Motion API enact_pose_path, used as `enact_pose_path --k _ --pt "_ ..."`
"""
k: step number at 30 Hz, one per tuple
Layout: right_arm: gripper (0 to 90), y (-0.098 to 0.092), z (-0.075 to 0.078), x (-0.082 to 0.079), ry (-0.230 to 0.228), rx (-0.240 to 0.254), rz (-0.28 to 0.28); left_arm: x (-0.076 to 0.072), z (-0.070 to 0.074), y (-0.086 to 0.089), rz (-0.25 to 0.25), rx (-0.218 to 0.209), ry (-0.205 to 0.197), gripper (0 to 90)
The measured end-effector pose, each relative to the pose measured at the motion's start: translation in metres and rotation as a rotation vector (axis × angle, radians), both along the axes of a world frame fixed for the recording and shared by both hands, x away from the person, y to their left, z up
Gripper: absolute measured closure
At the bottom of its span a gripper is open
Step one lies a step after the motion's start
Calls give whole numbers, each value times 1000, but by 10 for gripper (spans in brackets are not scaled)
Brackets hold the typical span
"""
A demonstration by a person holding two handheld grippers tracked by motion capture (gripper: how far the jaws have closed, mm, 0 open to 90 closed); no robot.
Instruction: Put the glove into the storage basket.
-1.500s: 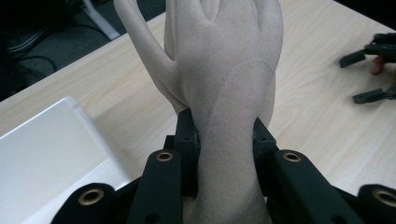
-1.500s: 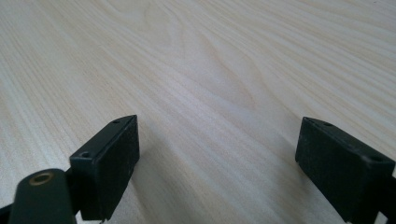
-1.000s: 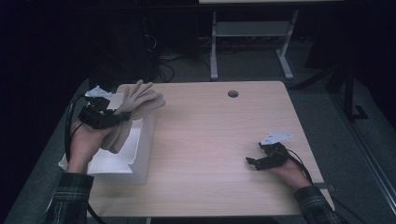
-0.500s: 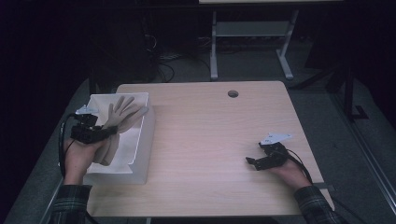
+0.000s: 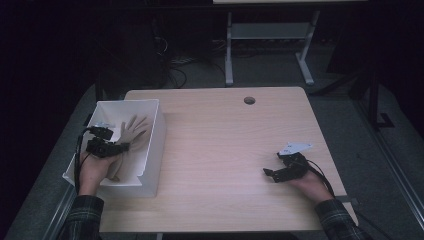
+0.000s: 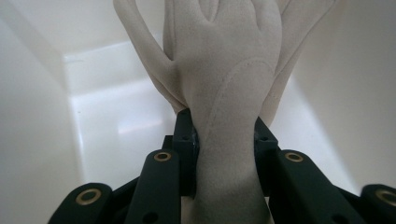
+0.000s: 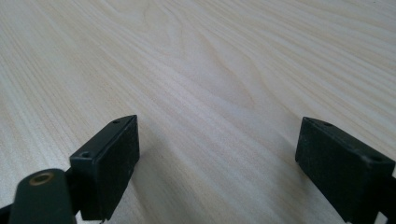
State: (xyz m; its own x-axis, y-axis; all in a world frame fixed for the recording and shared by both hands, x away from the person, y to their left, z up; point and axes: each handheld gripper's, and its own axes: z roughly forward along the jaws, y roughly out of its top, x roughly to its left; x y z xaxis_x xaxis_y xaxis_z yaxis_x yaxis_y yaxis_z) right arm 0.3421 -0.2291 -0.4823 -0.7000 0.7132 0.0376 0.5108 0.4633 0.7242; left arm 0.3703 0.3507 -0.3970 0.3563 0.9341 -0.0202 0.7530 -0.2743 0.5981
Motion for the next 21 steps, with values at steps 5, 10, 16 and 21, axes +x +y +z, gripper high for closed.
enact_pose_path --k 5,10,16,21 --pt "130 0 0 0 1 0 -1 6 -11 -2 -23 15 38 602" --pt "130 0 0 0 0 0 0 5 -13 -3 -40 15 28 378" --pt "130 0 0 0 0 0 -1 1 8 0 -53 -12 -39 243" --pt "130 0 0 0 0 0 -1 -4 33 -7 -60 -67 -96 227"
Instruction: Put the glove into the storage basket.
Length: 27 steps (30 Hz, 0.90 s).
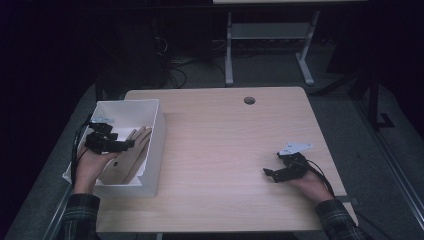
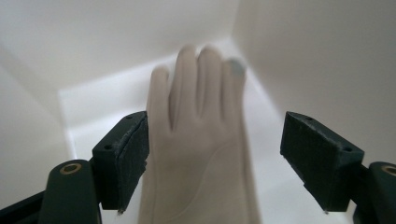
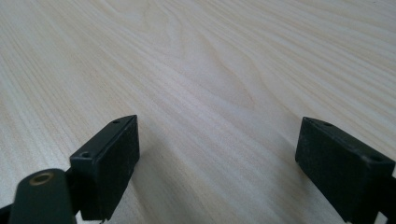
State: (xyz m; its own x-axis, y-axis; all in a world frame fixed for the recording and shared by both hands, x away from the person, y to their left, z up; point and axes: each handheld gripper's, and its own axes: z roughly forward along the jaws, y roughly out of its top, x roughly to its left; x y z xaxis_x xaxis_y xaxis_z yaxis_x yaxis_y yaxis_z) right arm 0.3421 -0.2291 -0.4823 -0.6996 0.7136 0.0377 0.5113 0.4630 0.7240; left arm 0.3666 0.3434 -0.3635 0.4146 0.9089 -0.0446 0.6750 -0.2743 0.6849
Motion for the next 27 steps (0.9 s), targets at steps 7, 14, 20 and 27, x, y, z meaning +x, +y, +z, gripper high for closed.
enact_pose_path --k 7,14,20,27 --pt "129 0 0 0 0 0 0 -4 34 -37 -49 -81 -65 223" --pt "129 0 0 0 0 1 -1 -5 42 -75 -128 -106 -70 223" --pt "130 0 0 0 0 1 0 -10 45 -117 -200 -124 -80 223" --pt "130 0 0 0 -1 1 -1 -15 39 -156 -263 -134 -72 223"
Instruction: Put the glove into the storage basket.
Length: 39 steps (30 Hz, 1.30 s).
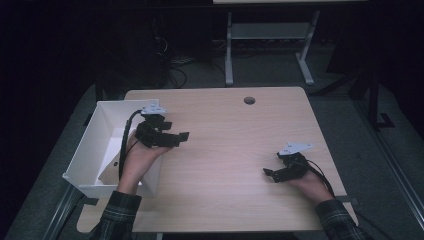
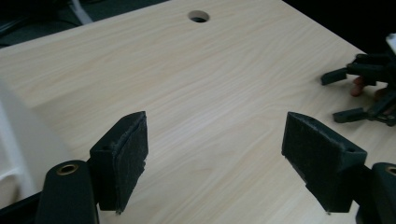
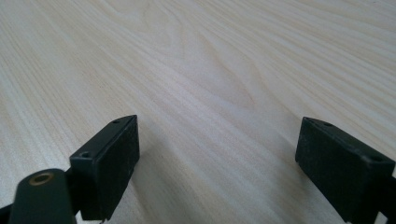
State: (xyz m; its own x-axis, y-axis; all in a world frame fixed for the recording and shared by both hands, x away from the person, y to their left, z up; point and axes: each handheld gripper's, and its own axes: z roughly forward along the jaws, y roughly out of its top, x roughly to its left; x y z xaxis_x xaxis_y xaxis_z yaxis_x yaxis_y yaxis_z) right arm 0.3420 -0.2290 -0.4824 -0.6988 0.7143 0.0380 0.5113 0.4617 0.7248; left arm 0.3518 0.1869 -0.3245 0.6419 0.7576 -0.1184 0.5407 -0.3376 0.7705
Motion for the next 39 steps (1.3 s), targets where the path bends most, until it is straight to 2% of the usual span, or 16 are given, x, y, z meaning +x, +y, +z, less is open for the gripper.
enact_pose_path --k 4,5,6,9,11,12,16,17,18,20,24,26,29,35,36,39 --pt "129 0 0 0 0 0 0 -3 -9 -18 -29 -4 3 224" --pt "129 0 0 0 0 0 1 -4 -15 -27 -45 -5 2 223" --pt "129 0 0 0 0 0 1 -4 -15 -27 -45 -5 2 223" --pt "130 0 0 0 0 1 0 -5 -27 -38 -73 12 12 223" --pt "130 0 0 0 0 0 0 -6 -39 -48 -95 28 21 223" --pt "130 0 0 0 0 0 0 -6 -39 -48 -95 28 21 223" --pt "130 0 0 0 0 0 0 -7 -55 -57 -124 53 21 223" --pt "130 0 0 0 0 0 0 -8 -62 -61 -138 62 28 223" --pt "130 0 0 0 0 0 0 -8 -62 -61 -138 62 28 223" --pt "130 0 0 0 0 0 0 -8 -71 -65 -153 90 24 223" --pt "129 0 0 0 0 0 0 -9 -87 -71 -168 98 32 222" --pt "129 0 0 0 0 0 0 -9 -96 -74 -184 120 38 217" --pt "129 0 0 0 0 0 0 -9 -113 -80 -185 140 52 210" --pt "129 0 0 0 0 0 0 -9 -128 -84 -191 160 56 189" --pt "130 0 0 0 0 0 0 -9 -135 -86 -191 165 56 184" --pt "130 0 0 0 0 0 0 -8 -141 -87 -201 189 65 180"
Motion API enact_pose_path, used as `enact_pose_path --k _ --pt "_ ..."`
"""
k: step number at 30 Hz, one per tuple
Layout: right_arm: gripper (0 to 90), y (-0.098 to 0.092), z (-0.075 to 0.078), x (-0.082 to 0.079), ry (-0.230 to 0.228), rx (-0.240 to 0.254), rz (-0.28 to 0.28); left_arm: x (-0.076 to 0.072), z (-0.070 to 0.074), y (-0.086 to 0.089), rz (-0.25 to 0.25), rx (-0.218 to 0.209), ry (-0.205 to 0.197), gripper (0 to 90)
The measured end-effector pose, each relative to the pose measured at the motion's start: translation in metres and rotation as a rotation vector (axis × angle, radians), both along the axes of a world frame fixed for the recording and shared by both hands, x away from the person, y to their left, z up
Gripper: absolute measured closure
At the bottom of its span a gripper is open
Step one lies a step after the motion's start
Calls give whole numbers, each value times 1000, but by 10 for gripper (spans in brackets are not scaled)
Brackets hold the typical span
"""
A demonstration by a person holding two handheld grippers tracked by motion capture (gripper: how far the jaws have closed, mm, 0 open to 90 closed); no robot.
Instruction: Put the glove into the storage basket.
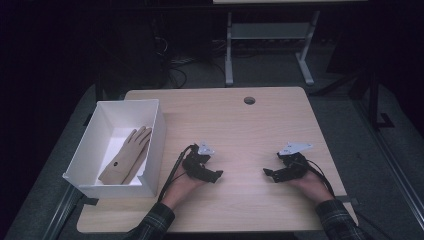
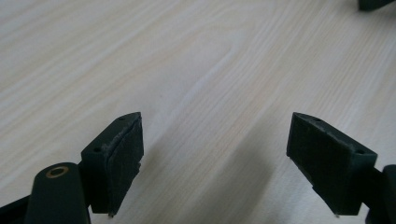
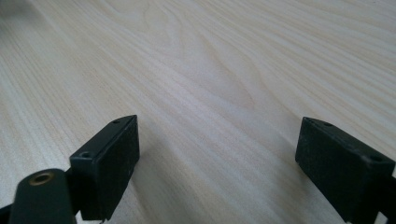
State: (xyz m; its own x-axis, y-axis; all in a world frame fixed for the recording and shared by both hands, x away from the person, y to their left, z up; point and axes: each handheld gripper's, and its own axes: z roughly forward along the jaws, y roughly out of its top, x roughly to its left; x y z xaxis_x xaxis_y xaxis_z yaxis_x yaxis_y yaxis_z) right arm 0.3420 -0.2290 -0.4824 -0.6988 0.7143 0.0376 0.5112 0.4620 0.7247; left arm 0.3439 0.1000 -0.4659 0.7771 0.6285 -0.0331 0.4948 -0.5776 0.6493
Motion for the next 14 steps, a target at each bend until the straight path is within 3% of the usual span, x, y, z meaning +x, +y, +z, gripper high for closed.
enact_pose_path --k 1,4,14 --pt "130 0 0 0 0 0 0 0 -2 -1 -8 18 -11 174" --pt "130 0 0 0 0 0 0 -1 -4 -2 -11 16 -31 159" --pt "130 0 0 0 0 0 0 -4 -11 4 -22 -37 -76 140"
